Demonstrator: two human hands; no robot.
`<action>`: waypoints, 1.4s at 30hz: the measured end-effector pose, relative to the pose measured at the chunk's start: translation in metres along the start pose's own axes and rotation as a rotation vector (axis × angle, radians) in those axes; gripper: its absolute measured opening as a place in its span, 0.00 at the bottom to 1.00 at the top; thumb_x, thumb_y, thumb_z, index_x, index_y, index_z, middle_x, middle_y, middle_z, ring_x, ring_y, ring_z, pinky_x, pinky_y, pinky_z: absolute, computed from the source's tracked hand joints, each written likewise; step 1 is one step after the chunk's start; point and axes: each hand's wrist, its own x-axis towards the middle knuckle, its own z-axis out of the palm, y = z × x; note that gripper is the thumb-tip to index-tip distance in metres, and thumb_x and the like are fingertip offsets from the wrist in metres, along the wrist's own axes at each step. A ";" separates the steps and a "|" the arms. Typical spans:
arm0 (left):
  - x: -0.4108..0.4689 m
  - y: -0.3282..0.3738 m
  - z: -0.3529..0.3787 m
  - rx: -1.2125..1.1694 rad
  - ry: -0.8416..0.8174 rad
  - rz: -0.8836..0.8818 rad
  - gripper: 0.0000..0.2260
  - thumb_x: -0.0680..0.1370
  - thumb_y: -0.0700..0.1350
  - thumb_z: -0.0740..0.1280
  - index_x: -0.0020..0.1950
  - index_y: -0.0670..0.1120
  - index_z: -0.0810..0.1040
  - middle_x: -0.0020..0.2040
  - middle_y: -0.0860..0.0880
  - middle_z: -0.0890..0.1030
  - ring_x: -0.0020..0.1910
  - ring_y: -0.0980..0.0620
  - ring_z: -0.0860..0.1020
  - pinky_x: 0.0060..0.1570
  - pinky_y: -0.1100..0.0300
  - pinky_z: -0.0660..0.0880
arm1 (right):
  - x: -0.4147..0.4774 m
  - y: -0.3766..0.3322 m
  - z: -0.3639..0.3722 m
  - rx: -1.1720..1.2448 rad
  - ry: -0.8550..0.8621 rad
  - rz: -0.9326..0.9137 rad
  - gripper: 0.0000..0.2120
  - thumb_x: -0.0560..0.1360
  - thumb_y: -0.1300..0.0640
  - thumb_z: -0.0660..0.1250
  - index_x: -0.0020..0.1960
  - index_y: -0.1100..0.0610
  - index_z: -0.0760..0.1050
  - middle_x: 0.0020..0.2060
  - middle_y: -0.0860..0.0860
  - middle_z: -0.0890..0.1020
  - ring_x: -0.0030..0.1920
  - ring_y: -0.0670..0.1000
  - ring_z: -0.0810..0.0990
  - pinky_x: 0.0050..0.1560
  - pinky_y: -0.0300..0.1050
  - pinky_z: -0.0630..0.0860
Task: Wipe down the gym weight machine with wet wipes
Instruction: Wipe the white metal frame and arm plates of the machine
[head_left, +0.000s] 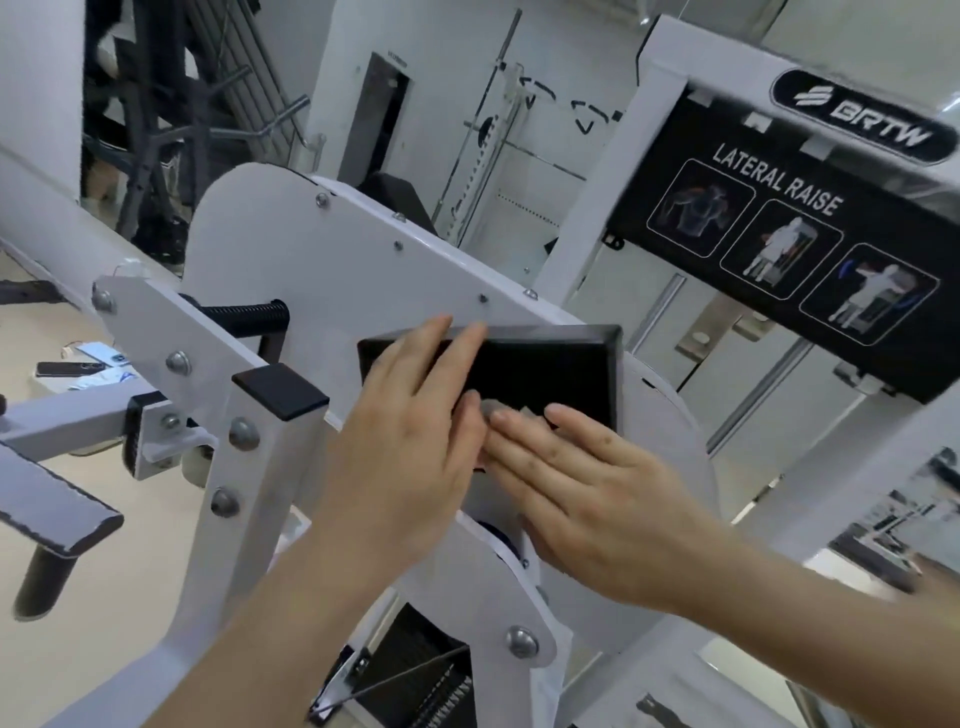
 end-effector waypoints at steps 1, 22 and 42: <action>-0.002 0.001 0.003 -0.011 0.017 0.003 0.21 0.81 0.49 0.56 0.74 0.47 0.68 0.73 0.46 0.68 0.71 0.49 0.67 0.69 0.64 0.59 | -0.003 0.007 0.000 -0.005 0.017 -0.036 0.25 0.81 0.52 0.56 0.75 0.62 0.64 0.75 0.58 0.64 0.77 0.56 0.59 0.77 0.55 0.52; 0.044 -0.004 -0.029 0.213 -0.072 -0.192 0.18 0.76 0.39 0.60 0.60 0.53 0.81 0.49 0.48 0.84 0.48 0.43 0.78 0.50 0.50 0.76 | 0.119 0.090 -0.051 0.680 -0.727 0.248 0.23 0.82 0.40 0.51 0.69 0.53 0.69 0.57 0.50 0.76 0.55 0.52 0.73 0.54 0.46 0.68; 0.009 -0.081 -0.083 -0.495 0.201 -0.647 0.13 0.83 0.42 0.57 0.55 0.55 0.80 0.45 0.61 0.82 0.48 0.64 0.79 0.41 0.77 0.71 | 0.196 -0.051 -0.030 1.078 0.127 0.289 0.15 0.83 0.55 0.53 0.61 0.62 0.71 0.51 0.58 0.78 0.49 0.60 0.78 0.47 0.57 0.76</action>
